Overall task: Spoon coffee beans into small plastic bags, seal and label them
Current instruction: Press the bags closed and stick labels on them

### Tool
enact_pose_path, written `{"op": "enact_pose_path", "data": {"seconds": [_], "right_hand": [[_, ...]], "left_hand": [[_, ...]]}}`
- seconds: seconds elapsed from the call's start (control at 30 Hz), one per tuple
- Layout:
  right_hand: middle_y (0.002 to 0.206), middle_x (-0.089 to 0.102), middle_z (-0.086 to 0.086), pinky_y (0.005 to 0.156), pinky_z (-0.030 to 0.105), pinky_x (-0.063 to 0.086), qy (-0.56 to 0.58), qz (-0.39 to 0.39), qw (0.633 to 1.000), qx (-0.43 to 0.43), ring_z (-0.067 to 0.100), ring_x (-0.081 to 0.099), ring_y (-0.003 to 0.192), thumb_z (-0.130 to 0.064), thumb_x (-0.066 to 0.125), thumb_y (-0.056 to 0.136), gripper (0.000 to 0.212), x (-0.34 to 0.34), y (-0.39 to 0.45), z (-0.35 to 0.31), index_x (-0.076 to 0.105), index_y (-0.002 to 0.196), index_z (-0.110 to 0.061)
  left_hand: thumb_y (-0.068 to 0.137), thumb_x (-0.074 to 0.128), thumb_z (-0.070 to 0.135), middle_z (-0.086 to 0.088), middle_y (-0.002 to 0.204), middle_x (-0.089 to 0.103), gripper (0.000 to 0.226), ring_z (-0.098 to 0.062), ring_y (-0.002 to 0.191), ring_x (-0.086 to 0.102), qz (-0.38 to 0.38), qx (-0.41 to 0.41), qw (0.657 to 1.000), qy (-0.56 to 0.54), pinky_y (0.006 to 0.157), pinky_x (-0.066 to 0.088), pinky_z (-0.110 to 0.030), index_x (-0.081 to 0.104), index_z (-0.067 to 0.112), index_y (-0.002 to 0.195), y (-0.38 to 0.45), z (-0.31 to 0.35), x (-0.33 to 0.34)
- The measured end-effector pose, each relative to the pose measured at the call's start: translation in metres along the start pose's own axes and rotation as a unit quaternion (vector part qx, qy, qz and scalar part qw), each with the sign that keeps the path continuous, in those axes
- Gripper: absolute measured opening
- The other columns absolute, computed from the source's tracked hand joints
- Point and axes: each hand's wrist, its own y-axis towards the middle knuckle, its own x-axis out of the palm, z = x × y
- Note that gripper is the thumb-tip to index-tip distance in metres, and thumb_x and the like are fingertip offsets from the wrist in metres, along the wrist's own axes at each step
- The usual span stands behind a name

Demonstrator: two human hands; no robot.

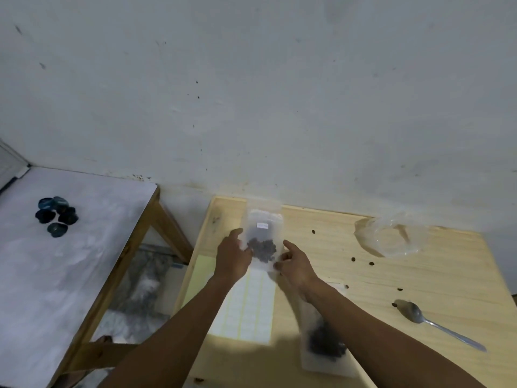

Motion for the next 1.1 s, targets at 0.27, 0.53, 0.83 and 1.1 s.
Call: {"op": "enact_pose_path", "data": {"seconds": [0.27,0.53,0.83,1.1], "right_hand": [[0.150,0.044,0.005,0.112,0.038,0.039,-0.021,0.000,1.000,0.010,0.025,0.047,0.134,-0.006,0.057,0.091,0.068,0.013,0.024,-0.009,0.028,0.152,-0.011],[0.147,0.045,0.008,0.107,0.041,0.044,-0.057,0.040,0.998,-0.005,0.025,0.053,0.125,-0.010,0.056,0.093,0.057,-0.015,0.001,0.009,0.038,0.148,-0.017],[0.125,0.054,0.009,0.088,0.029,0.048,-0.148,0.115,0.982,-0.031,0.022,0.060,0.104,-0.016,0.061,0.092,0.048,-0.077,-0.053,0.048,0.050,0.138,-0.015],[0.119,0.063,0.016,0.083,0.034,0.051,-0.173,0.136,0.974,0.061,0.028,0.061,0.101,-0.014,0.060,0.086,0.053,-0.095,-0.092,0.095,0.049,0.138,-0.006]], "left_hand": [[0.094,0.059,0.028,-0.006,0.140,0.055,0.049,-0.030,0.128,0.049,-0.017,-0.003,0.996,0.089,0.101,0.046,-0.042,0.050,0.017,0.141,0.030,-0.011,0.009],[0.092,0.061,0.027,-0.007,0.139,0.051,0.043,-0.031,0.131,0.041,-0.017,0.030,0.996,0.081,0.105,0.041,-0.043,0.055,0.022,0.135,0.008,-0.017,0.015],[0.094,0.060,0.021,-0.007,0.123,0.056,0.042,-0.016,0.100,0.057,-0.159,0.069,0.985,0.003,0.086,0.041,-0.023,0.050,0.021,0.134,-0.053,0.006,0.047],[0.097,0.052,0.022,0.013,0.086,0.047,0.054,-0.017,0.086,0.062,-0.294,-0.014,0.956,0.000,0.085,0.050,-0.037,0.032,0.020,0.147,-0.108,0.025,0.081]]}}
